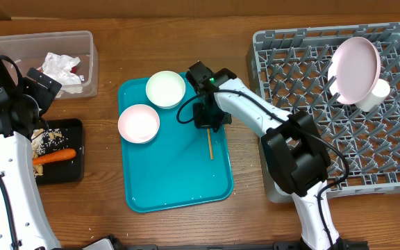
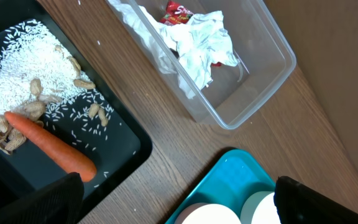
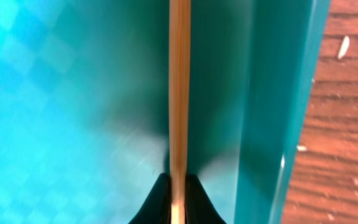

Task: Sort waste into correct bins and load items into the dishwasher rack
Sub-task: 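Carry the chopstick to the rack and stand it in the slots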

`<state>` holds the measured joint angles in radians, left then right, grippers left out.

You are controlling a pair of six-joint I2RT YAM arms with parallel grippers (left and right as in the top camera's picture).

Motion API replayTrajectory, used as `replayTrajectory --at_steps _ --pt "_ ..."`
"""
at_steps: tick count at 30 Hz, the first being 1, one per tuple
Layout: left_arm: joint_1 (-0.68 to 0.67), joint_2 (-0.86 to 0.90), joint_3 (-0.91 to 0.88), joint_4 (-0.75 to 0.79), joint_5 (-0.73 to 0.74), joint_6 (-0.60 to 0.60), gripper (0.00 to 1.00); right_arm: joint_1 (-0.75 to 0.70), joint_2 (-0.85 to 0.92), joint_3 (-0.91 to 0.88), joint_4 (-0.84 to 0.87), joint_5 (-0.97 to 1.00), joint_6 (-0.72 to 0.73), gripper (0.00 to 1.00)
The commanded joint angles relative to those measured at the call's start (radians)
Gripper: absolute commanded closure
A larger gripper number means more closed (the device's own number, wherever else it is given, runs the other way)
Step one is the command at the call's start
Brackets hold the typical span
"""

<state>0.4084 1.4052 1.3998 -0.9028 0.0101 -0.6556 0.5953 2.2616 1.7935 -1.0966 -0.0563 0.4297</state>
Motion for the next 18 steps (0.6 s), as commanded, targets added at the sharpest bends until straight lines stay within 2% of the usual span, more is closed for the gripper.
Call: replayTrajectory --at_steps 1,9,13,18 --pt "0.003 -0.003 0.003 0.001 -0.014 -0.01 0.0 -0.064 -0.117 0.105 -0.019 0.021 -0.045 0.96" --pt "0.003 -0.003 0.003 0.001 -0.014 -0.01 0.0 -0.315 -0.242 0.175 -0.095 0.016 -0.237 0.96" --pt "0.003 -0.003 0.003 0.001 -0.014 -0.01 0.0 -0.435 -0.247 0.169 -0.091 -0.021 -0.455 0.96" --pt "0.003 -0.003 0.003 0.001 -0.014 -0.01 0.0 -0.486 -0.223 0.143 -0.076 -0.035 -0.491 0.96"
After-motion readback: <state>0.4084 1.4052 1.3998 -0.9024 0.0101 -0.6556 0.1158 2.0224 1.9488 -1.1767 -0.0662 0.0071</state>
